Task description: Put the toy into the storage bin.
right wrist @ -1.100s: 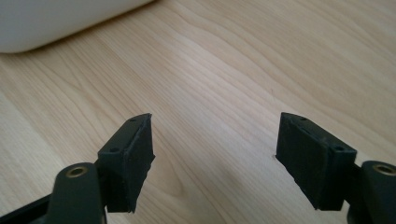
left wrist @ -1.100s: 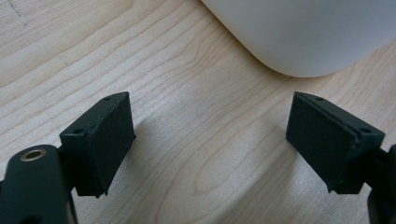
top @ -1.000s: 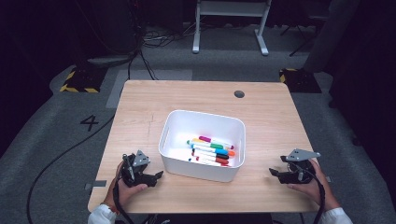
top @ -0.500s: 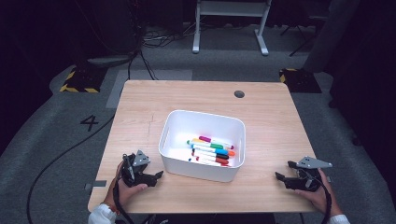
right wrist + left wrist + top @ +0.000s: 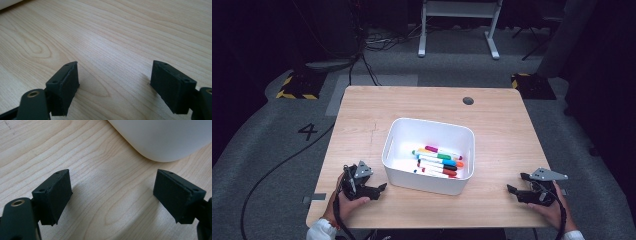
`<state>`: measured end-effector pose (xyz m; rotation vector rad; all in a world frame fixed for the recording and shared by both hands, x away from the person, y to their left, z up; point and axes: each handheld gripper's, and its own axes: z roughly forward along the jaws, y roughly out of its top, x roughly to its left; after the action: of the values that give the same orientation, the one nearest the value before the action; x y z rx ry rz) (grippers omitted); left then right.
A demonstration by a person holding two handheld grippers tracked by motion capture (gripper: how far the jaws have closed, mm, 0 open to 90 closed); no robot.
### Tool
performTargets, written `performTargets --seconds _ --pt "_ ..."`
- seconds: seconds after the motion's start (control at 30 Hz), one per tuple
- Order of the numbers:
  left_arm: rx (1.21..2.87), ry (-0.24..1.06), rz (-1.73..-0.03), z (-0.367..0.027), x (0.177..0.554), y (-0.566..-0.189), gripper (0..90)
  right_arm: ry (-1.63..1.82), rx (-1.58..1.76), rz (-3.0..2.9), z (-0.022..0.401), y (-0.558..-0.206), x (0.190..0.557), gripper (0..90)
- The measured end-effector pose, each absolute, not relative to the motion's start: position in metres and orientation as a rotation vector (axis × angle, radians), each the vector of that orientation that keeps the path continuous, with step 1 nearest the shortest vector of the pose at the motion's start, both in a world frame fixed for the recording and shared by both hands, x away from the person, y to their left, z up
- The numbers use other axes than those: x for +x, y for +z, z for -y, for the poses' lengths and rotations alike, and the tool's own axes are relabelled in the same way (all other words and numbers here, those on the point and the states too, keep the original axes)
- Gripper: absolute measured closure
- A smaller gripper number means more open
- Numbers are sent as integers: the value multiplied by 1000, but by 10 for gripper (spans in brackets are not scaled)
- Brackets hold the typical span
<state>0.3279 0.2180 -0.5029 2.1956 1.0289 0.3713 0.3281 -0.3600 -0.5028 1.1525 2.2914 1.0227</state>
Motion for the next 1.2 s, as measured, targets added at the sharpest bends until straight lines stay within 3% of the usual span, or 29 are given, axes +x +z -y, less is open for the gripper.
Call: performTargets --seconds 1.2 --pt "2200 371 -1019 -218 329 -503 152 1020 1157 -2285 360 -503 328 228"
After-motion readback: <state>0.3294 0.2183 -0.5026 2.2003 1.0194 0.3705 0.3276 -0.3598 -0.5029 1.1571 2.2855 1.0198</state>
